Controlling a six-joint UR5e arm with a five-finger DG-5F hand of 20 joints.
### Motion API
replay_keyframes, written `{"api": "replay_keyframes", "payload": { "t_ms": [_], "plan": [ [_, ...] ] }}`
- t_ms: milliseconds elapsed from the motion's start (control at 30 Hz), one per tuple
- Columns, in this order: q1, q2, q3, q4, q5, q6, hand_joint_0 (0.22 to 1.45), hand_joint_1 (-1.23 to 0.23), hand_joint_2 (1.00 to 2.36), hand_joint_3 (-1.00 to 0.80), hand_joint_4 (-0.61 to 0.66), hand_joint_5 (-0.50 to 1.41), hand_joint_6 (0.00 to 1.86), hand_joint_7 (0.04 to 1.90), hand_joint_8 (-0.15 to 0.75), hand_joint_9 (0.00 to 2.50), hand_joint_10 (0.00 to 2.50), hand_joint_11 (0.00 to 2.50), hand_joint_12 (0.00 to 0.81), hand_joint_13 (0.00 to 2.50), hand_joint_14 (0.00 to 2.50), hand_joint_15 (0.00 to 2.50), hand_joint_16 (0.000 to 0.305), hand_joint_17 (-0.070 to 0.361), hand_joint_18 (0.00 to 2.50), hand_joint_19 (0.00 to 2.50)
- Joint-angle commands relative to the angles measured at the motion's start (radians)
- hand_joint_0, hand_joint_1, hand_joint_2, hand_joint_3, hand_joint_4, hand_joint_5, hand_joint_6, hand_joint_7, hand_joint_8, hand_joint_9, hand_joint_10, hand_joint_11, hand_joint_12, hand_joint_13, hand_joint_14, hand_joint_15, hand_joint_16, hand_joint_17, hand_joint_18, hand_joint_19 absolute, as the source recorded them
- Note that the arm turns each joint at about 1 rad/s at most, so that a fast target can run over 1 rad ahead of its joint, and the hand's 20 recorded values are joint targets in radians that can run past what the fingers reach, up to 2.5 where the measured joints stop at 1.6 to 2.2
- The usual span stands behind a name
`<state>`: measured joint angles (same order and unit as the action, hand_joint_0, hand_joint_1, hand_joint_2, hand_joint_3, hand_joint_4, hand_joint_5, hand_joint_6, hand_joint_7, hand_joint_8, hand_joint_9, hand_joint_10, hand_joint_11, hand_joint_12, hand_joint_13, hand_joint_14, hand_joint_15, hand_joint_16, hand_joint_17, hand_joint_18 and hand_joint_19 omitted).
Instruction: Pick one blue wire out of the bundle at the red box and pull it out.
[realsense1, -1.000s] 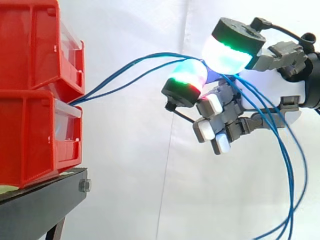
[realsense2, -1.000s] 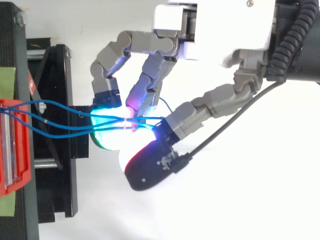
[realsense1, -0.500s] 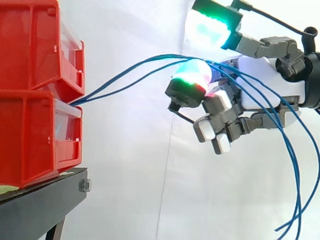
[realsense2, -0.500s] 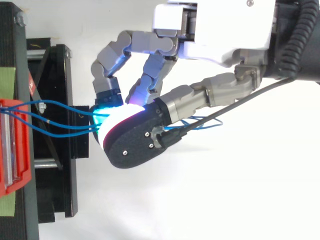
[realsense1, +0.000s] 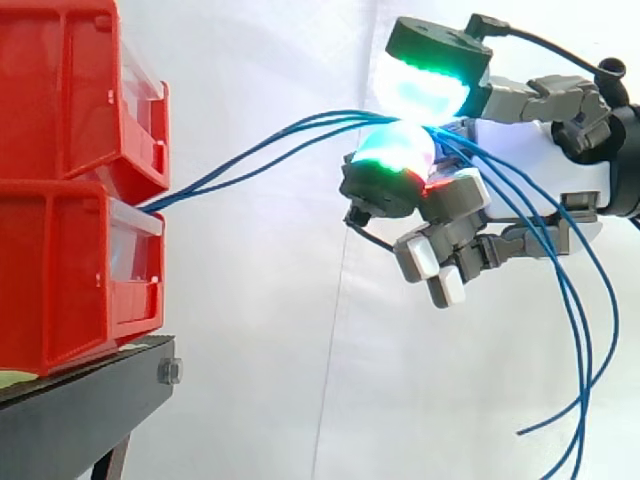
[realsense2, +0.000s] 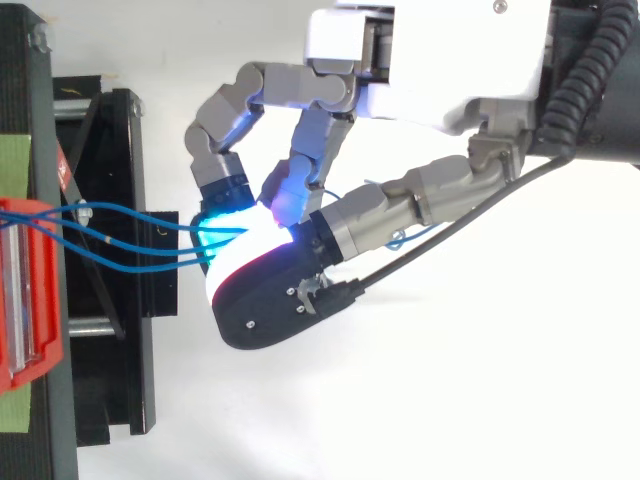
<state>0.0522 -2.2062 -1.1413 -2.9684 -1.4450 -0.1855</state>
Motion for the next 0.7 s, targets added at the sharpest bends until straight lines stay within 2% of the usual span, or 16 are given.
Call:
{"api": "replay_keyframes", "payload": {
  "t_ms": [0, 100, 300, 367, 400, 533, 600, 667],
  "plan": [
    [0.000, 0.000, 0.000, 0.000, 0.000, 0.000, 0.63, -0.89, 1.01, -0.34, 0.16, -0.10, 0.92, 1.16, 0.373, 1.18, 0.02, 0.80, 0.429, 1.01, 0.02, 0.58, 0.050, 0.113, 0.96, 0.55],
    [0.000, -0.001, 0.000, -0.001, 0.000, 0.000, 0.65, -0.93, 1.00, -0.50, 0.14, -0.11, 0.92, 1.13, 0.359, 1.15, 0.02, 0.80, 0.426, 0.98, 0.02, 0.57, 0.050, 0.113, 0.94, 0.53],
    [0.000, 0.000, 0.000, -0.001, 0.000, 0.000, 0.59, -0.93, 1.00, -0.50, 0.17, -0.12, 0.92, 1.08, 0.355, 1.10, 0.02, 0.79, 0.429, 0.95, 0.02, 0.57, 0.051, 0.115, 0.92, 0.54],
    [0.000, 0.000, 0.000, -0.001, 0.000, 0.000, 0.51, -0.83, 1.00, -0.50, 0.19, -0.11, 0.92, 1.07, 0.377, 1.12, 0.01, 0.78, 0.451, 0.96, 0.02, 0.57, 0.055, 0.125, 0.94, 0.56],
    [0.000, 0.000, 0.000, -0.001, 0.000, 0.000, 0.47, -0.70, 1.00, -0.50, 0.19, -0.11, 0.92, 1.07, 0.391, 1.14, 0.01, 0.78, 0.466, 0.97, 0.02, 0.57, 0.060, 0.134, 0.96, 0.56],
    [0.000, 0.000, 0.000, -0.001, -0.002, 0.000, 0.47, -0.48, 1.00, -0.50, 0.19, -0.10, 0.90, 1.12, 0.411, 1.20, 0.02, 0.76, 0.473, 0.99, 0.02, 0.56, 0.060, 0.136, 0.95, 0.58],
    [0.000, 0.000, 0.000, -0.001, 0.000, 0.000, 0.51, -0.44, 1.00, -0.50, 0.18, -0.09, 0.90, 1.14, 0.398, 1.22, 0.02, 0.77, 0.457, 0.99, 0.02, 0.57, 0.057, 0.128, 0.92, 0.61],
    [0.000, 0.000, 0.000, -0.001, 0.000, 0.000, 0.55, -0.48, 1.00, -0.50, 0.19, -0.09, 0.90, 1.17, 0.391, 1.23, 0.02, 0.77, 0.448, 0.99, 0.02, 0.57, 0.055, 0.123, 0.92, 0.62]
  ]
}}
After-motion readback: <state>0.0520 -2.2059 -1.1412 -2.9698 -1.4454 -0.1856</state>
